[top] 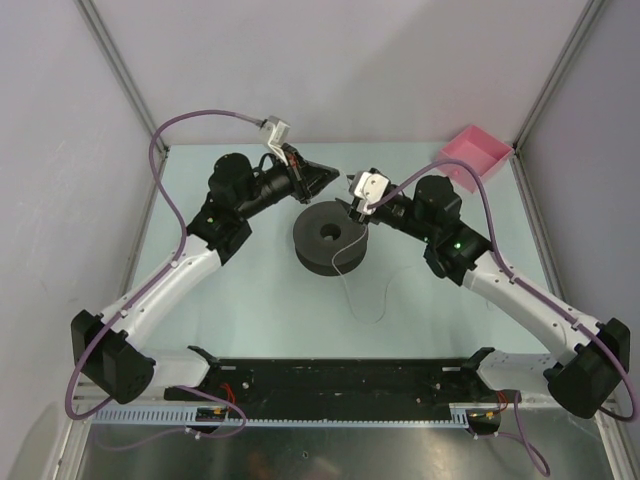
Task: Wrap the cables
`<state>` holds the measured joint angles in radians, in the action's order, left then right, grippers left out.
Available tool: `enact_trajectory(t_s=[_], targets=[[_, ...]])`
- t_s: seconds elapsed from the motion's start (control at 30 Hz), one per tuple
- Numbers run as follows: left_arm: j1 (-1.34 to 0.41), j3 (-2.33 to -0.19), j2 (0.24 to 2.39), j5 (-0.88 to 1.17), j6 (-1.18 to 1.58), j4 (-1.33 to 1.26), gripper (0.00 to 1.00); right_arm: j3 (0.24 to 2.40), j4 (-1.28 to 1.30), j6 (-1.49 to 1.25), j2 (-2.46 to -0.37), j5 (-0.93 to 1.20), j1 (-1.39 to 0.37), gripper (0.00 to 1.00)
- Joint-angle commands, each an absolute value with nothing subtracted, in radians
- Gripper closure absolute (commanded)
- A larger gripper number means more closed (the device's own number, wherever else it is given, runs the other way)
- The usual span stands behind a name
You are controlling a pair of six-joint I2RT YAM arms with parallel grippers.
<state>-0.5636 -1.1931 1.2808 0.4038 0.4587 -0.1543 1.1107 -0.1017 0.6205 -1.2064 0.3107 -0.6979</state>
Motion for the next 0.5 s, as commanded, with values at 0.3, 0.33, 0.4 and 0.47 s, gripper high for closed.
enact_trajectory(t_s=[0.3,0.33,0.4,0.47], targets=[[-0.584,-1.206,1.257,0.337,0.412,-0.172,1.00,1.144,-0.179,0.640,-1.231,0.264,-0.719,0.60],[-0.585,-1.206,1.257,0.338,0.410,-0.172,1.00,1.145,-0.185,0.632,-1.232,0.263,-0.718,0.61],[-0.587,-1.206,1.256,0.340,0.403,-0.172,1.00,1.145,-0.196,0.620,-1.234,0.259,-0.719,0.63],[-0.587,-1.204,1.256,0.342,0.396,-0.172,1.00,1.145,-0.200,0.609,-1.237,0.262,-0.716,0.64]])
